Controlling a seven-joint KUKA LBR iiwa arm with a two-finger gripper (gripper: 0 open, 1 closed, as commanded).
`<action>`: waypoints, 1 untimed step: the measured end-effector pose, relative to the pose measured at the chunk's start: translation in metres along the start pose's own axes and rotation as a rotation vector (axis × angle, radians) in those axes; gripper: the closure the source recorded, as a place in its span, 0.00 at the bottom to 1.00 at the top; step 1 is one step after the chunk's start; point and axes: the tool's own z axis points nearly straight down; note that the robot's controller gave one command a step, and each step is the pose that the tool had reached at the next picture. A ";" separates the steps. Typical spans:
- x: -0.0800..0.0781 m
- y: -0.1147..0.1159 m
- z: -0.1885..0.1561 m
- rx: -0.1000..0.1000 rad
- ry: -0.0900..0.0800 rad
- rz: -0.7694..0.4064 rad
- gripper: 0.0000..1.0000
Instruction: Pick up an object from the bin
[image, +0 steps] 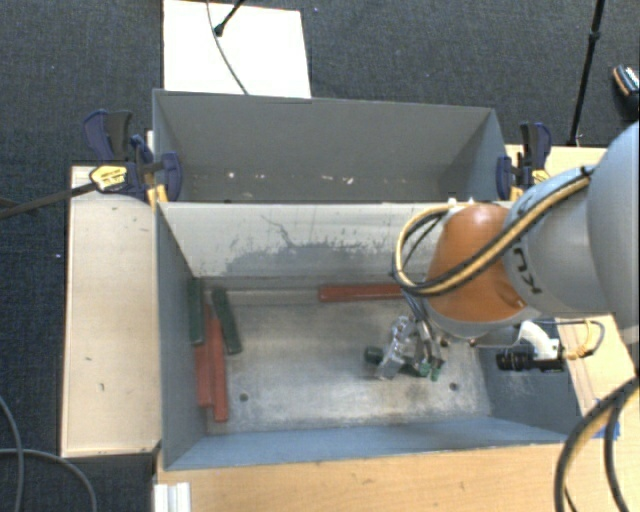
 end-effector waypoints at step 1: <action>-0.002 0.001 -0.111 -0.003 -0.008 -0.003 1.00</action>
Offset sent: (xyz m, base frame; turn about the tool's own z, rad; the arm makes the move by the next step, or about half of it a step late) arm -0.0001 0.0001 0.1058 0.0000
